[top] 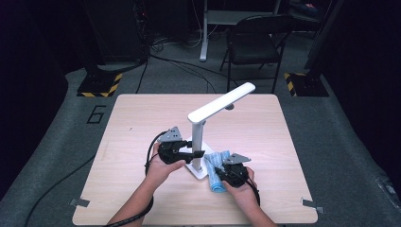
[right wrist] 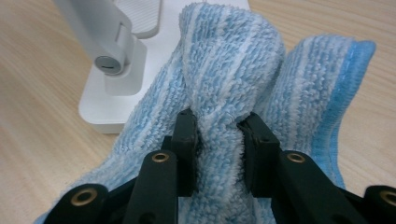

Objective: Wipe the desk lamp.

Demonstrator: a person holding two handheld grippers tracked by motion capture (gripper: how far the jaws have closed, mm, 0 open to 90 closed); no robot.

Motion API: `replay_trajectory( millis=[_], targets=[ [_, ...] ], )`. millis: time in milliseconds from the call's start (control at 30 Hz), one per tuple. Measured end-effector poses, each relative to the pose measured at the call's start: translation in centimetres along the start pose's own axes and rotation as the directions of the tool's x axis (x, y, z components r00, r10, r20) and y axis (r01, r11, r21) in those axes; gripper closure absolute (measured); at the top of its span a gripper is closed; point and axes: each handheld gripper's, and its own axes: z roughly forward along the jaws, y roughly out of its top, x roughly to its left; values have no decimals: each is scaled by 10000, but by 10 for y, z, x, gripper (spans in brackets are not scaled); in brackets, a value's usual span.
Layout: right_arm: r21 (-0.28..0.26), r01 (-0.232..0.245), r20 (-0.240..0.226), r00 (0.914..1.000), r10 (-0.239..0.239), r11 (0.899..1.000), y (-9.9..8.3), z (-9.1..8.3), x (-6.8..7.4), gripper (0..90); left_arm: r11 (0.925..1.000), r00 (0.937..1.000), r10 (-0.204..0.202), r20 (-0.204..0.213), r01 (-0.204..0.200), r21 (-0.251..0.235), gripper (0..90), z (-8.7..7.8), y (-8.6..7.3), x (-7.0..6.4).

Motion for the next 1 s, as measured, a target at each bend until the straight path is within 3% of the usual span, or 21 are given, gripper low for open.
replay_trajectory(
  millis=[133, 333, 667, 1000],
  targets=[
    [-52, -195, -161, 9997, 195, 9998, 1, -4, -4, 689, 10000, 10000, -17, 82, 16, 27, 502, 0, 0, -1],
    [-272, -484, -11, 9988, 484, 9985, 2, -10, -13, 683, 9999, 9996, 18, 276, -21, 113, 504, 1, 1, -4],
    [-1069, -827, 213, 9961, 855, 9908, 5, -26, -30, 676, 9993, 9979, 302, 572, -314, 202, 505, 3, 1, -10],
    [-1238, -910, 211, 9953, 943, 9881, 5, -28, -33, 663, 9982, 9902, 397, 1342, -453, 393, 504, 9, 3, -22]
  ],
)
